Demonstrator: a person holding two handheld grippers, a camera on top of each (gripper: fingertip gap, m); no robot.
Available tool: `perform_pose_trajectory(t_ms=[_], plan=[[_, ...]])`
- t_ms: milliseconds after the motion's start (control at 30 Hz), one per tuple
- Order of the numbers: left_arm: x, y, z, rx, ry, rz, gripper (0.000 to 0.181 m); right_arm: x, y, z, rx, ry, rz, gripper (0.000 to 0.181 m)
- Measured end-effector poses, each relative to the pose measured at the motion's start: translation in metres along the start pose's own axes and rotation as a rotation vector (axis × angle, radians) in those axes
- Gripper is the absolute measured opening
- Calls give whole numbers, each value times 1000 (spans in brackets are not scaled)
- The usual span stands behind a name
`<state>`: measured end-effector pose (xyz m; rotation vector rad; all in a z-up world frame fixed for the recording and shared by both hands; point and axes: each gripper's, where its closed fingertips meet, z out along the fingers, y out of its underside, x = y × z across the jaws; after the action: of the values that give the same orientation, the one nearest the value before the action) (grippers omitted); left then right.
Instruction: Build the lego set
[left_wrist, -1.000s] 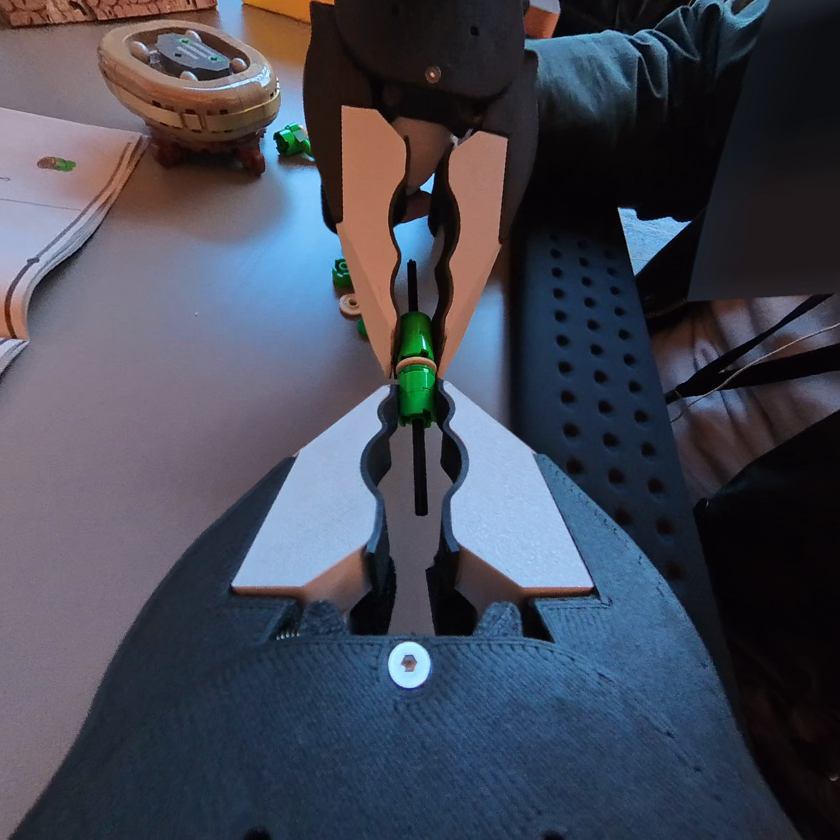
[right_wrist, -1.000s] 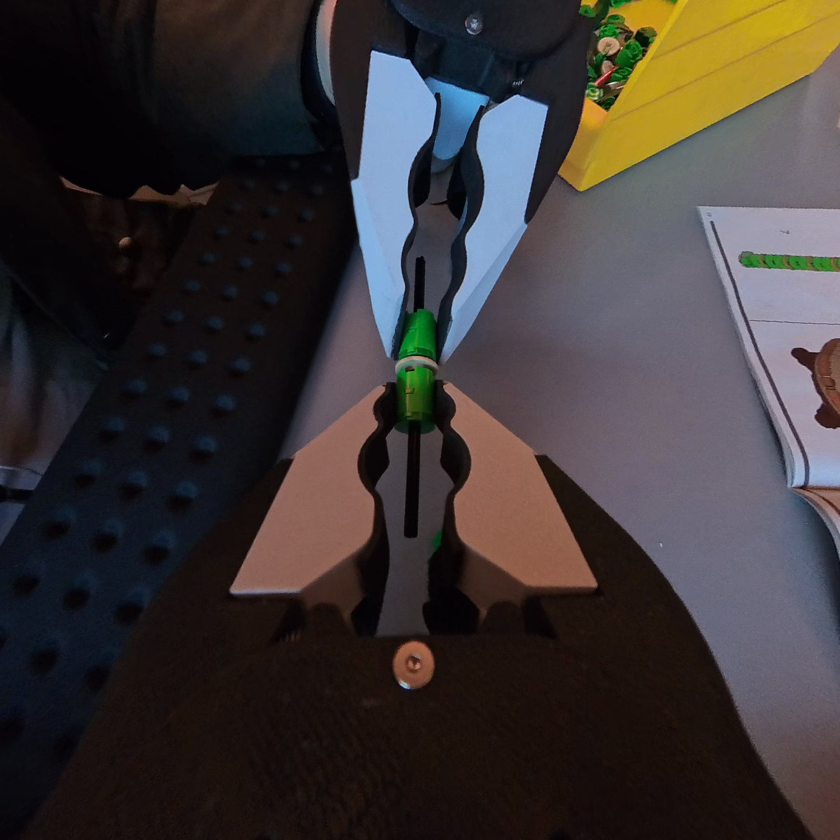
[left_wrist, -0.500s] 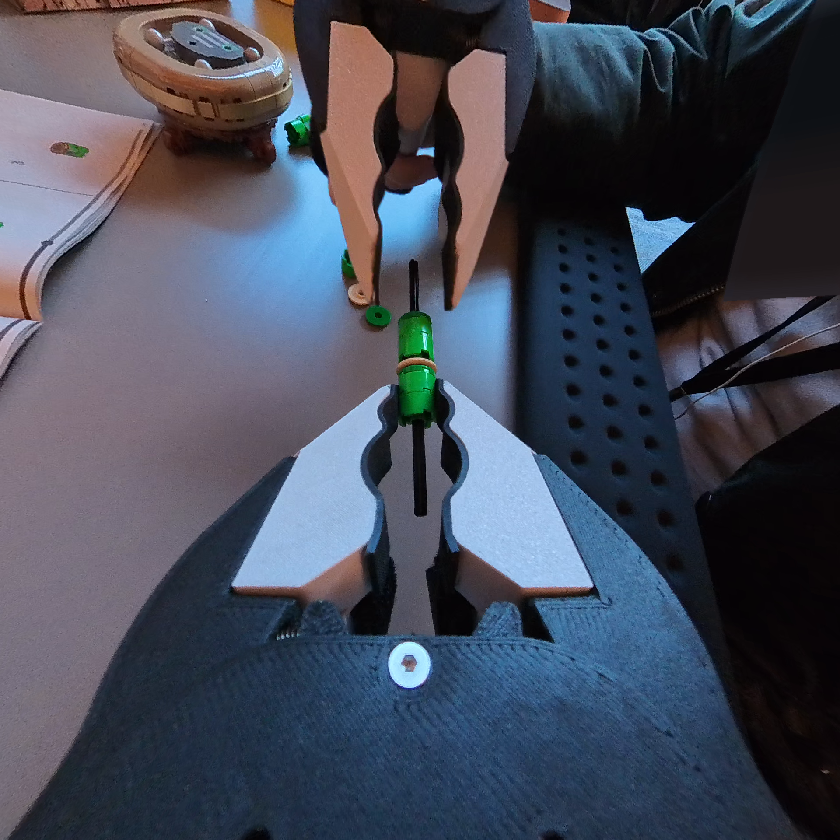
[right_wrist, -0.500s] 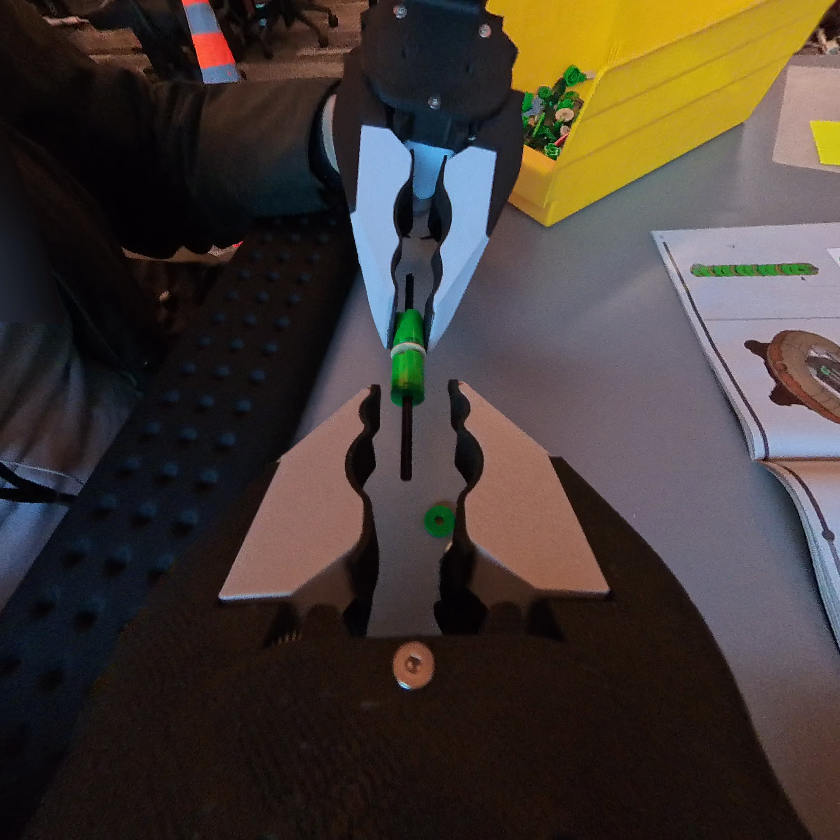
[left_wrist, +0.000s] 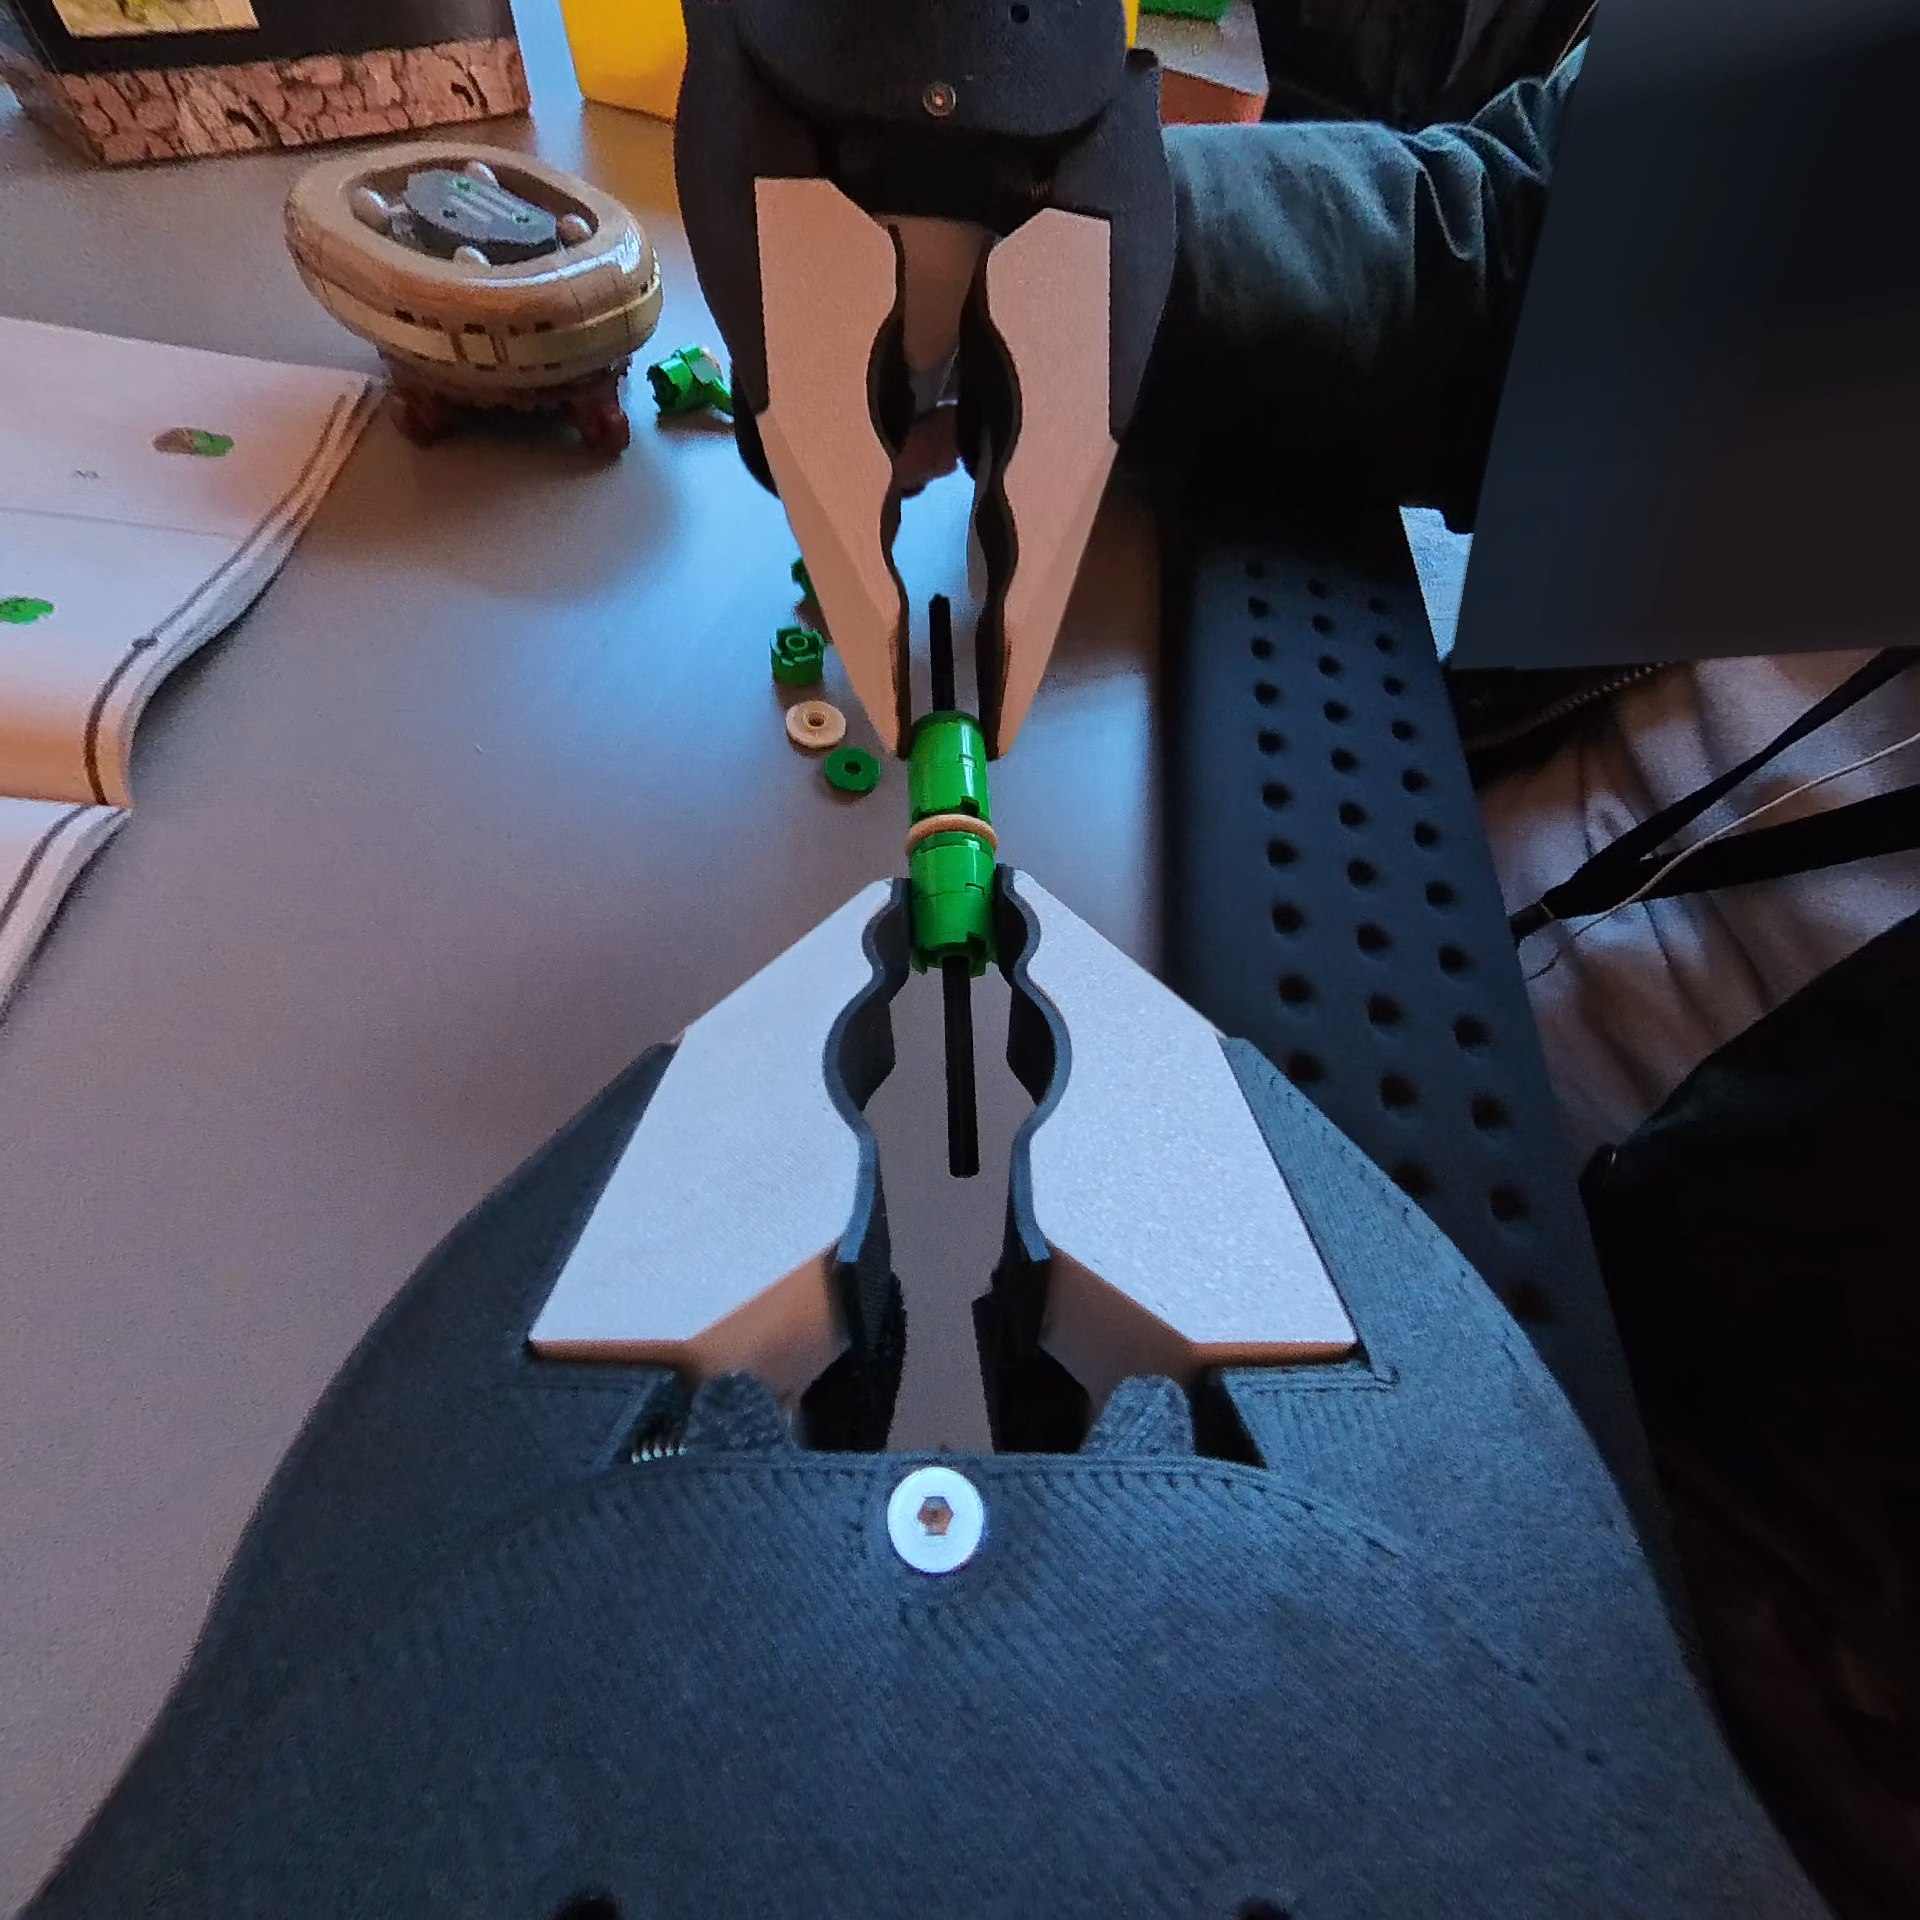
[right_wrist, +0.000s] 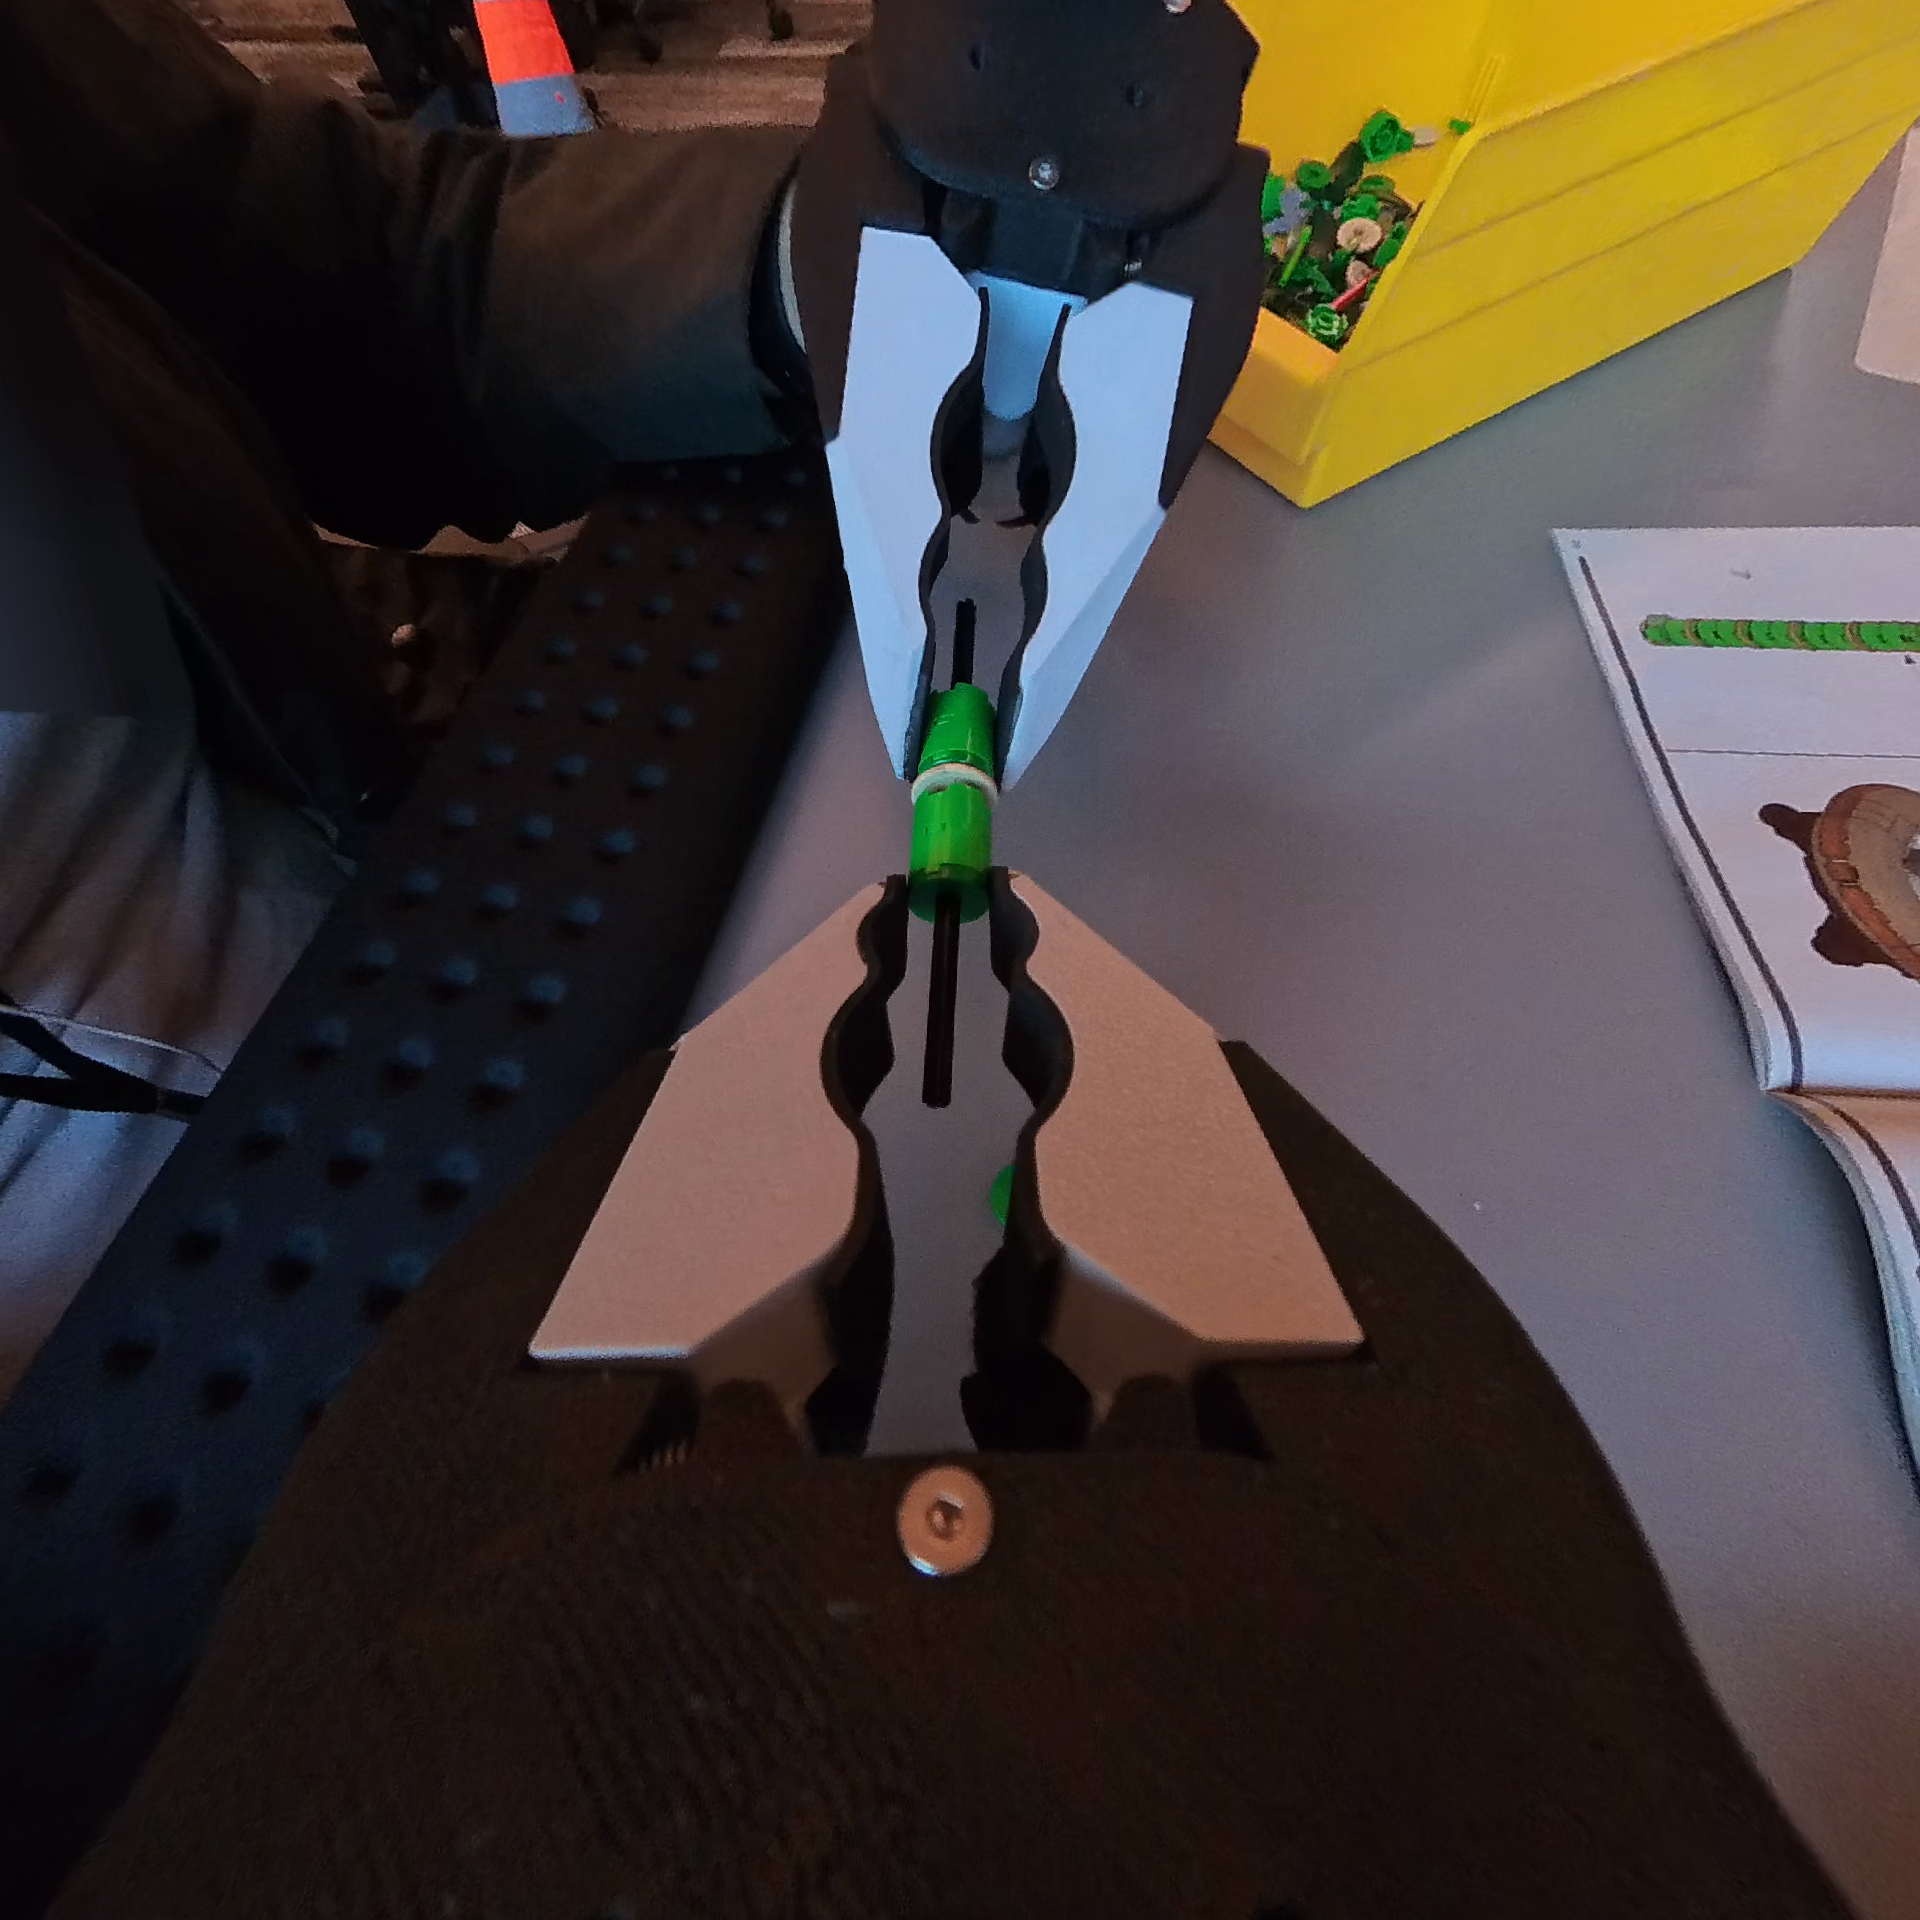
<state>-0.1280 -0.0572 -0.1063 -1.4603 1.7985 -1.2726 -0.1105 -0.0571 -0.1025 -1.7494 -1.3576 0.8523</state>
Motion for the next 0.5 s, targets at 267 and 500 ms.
perform_pose_trajectory(t_ms=[267,500], plan=[[-3,-20,-30,148,-6,-53,14,19,7,-52,67,77,89,13],[-14,-1,-16,34,-81,-18,15,25,54,-47,-131,71,135,14]])
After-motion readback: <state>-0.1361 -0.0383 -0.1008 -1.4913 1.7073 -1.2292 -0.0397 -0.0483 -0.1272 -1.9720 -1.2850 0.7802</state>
